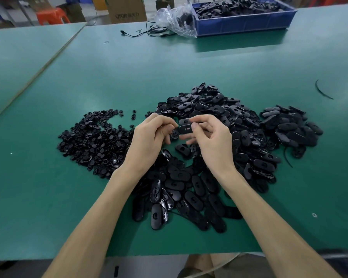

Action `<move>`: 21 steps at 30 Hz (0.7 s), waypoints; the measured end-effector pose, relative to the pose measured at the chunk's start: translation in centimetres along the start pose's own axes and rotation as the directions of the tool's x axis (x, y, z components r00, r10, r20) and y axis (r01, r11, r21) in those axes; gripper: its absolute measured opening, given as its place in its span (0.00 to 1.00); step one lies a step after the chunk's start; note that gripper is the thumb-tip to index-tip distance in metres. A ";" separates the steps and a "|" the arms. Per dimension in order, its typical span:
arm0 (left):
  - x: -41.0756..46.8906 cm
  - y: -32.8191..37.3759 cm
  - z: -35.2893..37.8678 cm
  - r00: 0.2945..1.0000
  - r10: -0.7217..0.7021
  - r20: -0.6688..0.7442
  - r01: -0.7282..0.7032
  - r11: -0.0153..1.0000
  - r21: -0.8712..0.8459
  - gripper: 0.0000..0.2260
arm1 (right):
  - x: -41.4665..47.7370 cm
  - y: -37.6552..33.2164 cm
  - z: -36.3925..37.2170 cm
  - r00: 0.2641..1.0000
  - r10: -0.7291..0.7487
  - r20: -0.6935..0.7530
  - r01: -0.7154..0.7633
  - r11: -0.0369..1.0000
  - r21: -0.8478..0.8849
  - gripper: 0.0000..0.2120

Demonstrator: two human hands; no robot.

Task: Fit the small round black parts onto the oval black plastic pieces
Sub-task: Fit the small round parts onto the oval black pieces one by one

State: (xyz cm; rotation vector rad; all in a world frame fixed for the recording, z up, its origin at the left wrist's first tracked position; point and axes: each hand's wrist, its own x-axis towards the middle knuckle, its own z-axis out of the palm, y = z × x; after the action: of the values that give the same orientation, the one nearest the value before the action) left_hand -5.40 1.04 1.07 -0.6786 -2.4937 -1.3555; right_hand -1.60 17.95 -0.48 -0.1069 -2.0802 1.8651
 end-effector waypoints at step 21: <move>0.2 0.0 0.1 0.974 -0.220 0.059 0.220 0.837 -0.502 0.06 | -0.2 -0.1 0.3 0.999 -0.006 0.049 0.003 0.999 0.048 0.07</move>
State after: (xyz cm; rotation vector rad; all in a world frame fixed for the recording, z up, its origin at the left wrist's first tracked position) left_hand -5.60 1.16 1.07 -0.4821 -2.2693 -2.1366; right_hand -1.53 17.57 -0.42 -0.0447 -2.0640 1.9324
